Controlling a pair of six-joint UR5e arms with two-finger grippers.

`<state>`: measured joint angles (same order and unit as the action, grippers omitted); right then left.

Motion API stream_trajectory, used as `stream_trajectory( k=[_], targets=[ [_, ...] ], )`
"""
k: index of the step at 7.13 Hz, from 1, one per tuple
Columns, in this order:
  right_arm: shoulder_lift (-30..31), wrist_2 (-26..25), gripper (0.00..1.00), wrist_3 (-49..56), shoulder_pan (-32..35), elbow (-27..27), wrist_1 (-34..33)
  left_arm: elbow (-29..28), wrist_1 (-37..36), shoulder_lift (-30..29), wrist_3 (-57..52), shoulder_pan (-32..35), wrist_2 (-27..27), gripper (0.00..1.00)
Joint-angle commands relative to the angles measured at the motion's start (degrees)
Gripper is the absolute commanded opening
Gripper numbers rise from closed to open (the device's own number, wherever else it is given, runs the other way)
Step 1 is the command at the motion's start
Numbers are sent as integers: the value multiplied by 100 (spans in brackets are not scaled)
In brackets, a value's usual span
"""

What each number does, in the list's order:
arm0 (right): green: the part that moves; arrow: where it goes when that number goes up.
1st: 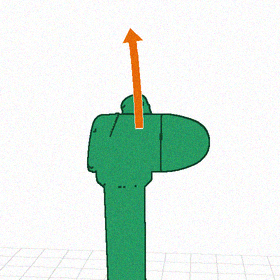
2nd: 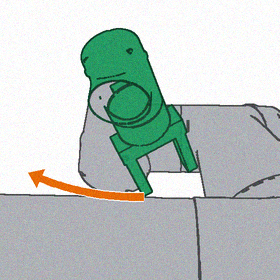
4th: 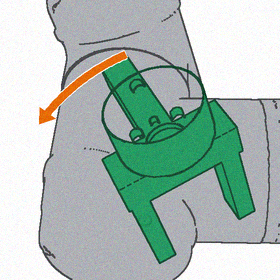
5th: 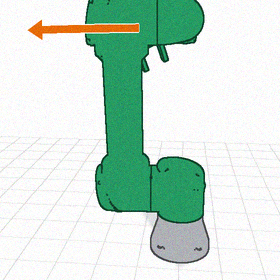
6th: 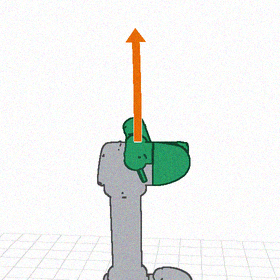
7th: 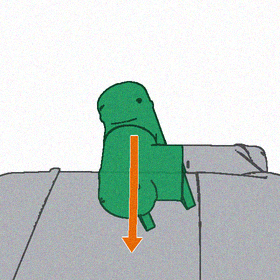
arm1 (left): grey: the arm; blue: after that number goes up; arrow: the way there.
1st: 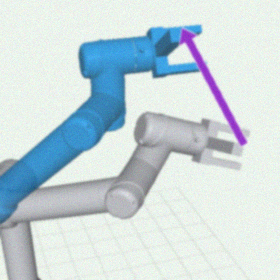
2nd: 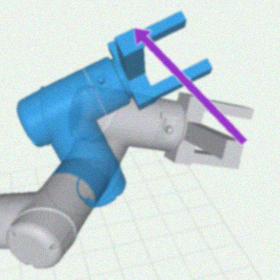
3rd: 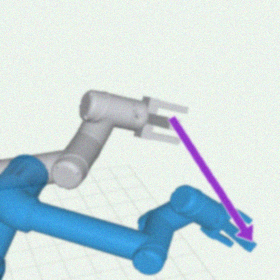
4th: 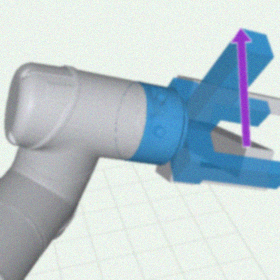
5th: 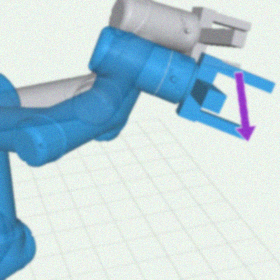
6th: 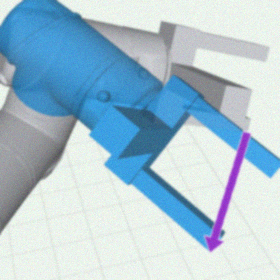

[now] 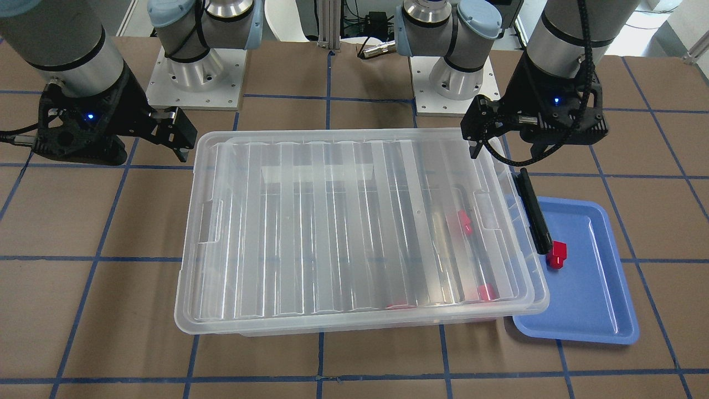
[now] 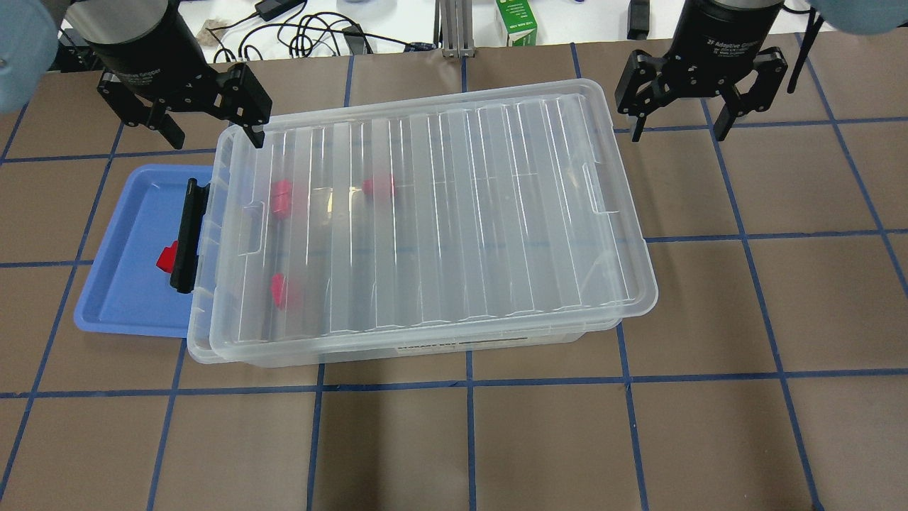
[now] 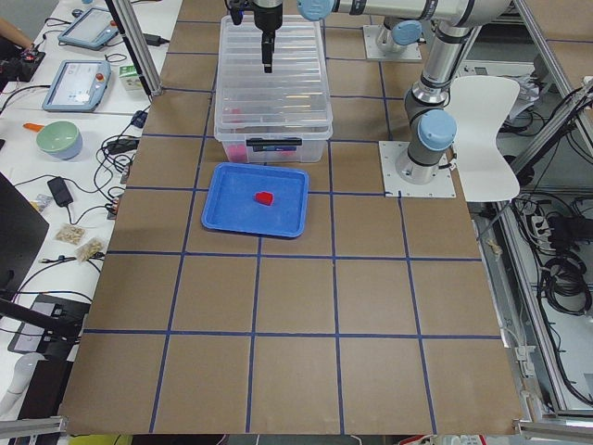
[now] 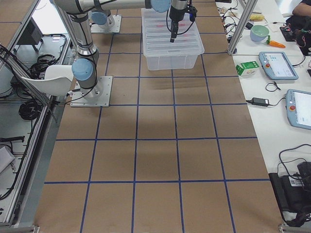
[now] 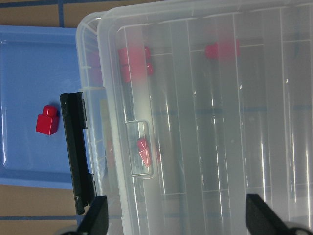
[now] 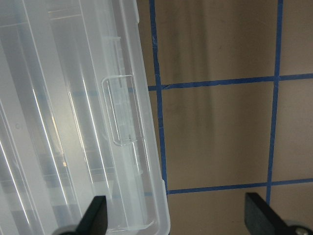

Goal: Place red block in blue tray from box

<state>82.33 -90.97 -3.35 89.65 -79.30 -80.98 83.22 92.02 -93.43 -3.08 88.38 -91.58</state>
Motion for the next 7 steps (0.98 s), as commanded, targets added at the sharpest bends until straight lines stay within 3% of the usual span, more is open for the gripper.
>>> stream_trajectory(
  k=[1, 4, 7],
  targets=[
    [-15, -70, 100, 80, -26, -33, 12, 1, 0, 0, 0, 3, 0, 100],
    [265, 17, 100, 1, -18, -462, 82, 18, -9, -35, -9, 21, -174, 100],
    [503, 26, 100, 1, -35, -551, 21, 27, -123, -140, 9, 21, -202, 100]
  ],
)
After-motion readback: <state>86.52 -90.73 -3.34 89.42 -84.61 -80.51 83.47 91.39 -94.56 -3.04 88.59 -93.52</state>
